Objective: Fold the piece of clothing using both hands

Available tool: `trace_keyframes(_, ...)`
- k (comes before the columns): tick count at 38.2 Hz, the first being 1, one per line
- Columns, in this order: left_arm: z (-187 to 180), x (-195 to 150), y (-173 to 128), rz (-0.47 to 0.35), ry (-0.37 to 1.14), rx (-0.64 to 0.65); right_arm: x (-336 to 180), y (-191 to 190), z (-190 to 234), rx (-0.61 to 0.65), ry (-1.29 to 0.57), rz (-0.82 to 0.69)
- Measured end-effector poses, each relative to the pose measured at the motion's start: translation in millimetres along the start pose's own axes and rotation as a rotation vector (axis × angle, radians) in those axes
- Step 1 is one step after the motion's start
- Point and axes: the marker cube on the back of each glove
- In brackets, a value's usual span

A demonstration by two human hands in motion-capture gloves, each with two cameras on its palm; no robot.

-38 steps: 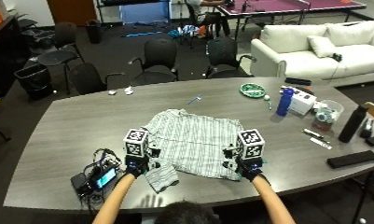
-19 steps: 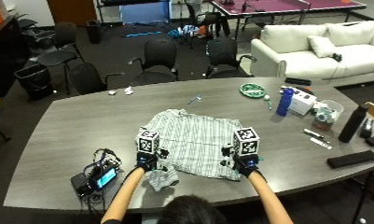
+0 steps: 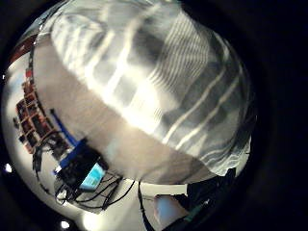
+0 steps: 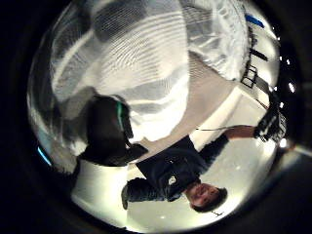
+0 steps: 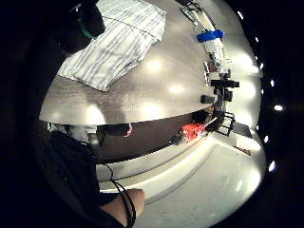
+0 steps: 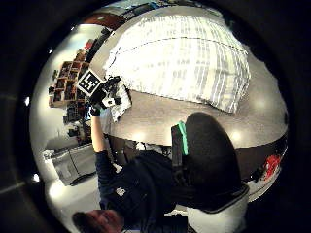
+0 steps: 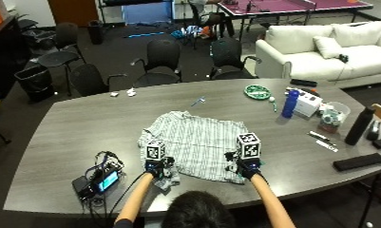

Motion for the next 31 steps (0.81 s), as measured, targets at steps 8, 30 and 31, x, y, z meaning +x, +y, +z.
trace_keyframes(8, -15.2, 7.9, -13.2, 0.060, 0.084, 0.140, 2.4, -24.2, 25.7, -0.109, -0.014, 0.012)
trace_keyframes(30, -33.9, 11.8, -21.2, -0.036, 0.123, 0.128, -22.1, -59.8, 82.2, -0.209, -0.015, -0.016)
trace_keyframes(31, -36.6, 11.4, -21.3, -0.036, 0.117, 0.151, -21.9, -62.6, 81.1, -0.182, 0.001, -0.009)
